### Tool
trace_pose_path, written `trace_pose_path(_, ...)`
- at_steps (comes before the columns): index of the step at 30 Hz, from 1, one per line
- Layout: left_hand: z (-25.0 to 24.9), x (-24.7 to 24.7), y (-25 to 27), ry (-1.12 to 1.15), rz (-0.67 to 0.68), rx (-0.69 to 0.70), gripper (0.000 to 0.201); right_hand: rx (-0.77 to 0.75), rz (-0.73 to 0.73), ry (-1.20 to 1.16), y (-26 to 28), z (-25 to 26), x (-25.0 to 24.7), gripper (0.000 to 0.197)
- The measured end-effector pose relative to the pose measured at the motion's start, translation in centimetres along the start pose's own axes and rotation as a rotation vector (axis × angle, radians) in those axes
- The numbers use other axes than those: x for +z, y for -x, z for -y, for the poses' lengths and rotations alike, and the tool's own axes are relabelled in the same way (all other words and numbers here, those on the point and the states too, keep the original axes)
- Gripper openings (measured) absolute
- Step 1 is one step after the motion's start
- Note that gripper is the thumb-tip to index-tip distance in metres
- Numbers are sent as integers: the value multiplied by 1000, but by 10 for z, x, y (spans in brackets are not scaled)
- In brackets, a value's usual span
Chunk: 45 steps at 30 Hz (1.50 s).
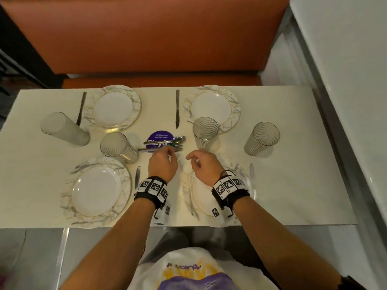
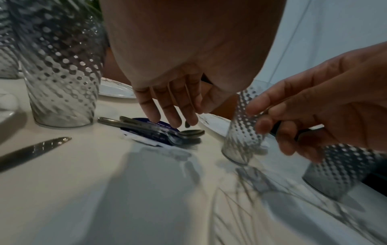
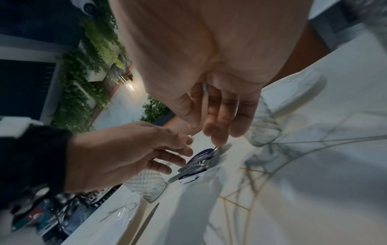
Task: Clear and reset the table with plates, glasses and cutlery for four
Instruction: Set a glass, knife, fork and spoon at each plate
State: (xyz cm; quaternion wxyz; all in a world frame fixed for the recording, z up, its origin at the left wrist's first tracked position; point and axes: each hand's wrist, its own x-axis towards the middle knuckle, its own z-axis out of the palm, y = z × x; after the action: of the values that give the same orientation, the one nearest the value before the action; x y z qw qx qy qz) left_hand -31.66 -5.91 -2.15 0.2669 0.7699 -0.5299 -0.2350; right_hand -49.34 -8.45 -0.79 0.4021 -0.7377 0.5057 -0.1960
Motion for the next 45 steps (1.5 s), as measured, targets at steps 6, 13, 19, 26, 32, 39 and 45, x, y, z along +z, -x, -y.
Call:
trace_pose_path(6,25,-19,-64,-55,85,-37,21,177,24,141,-54,35,44,52)
trace_pose_path(13,35,-6,-91,-367,264,20,37,460,135,328,-95,38,66,81)
trace_pose_path(19,44,0,-87,-259,180,19,27,463,46,460,-114,34,73,56)
trace_pose_path(26,40,-2,-86,-192,125,-19,26,446,-151,266,-123,43,68,36)
trace_pose_path(32,25,-17,-94,-58,7,61,21,264,-324,175,-131,79,45,34)
trace_pose_path(39,-19,-49,-95,310,-68,115,18,-12,-606,52,-131,116,12,21)
trace_pose_path(45,-22,-61,-60,476,-13,27,20,156,-420,-51,-105,106,20,25)
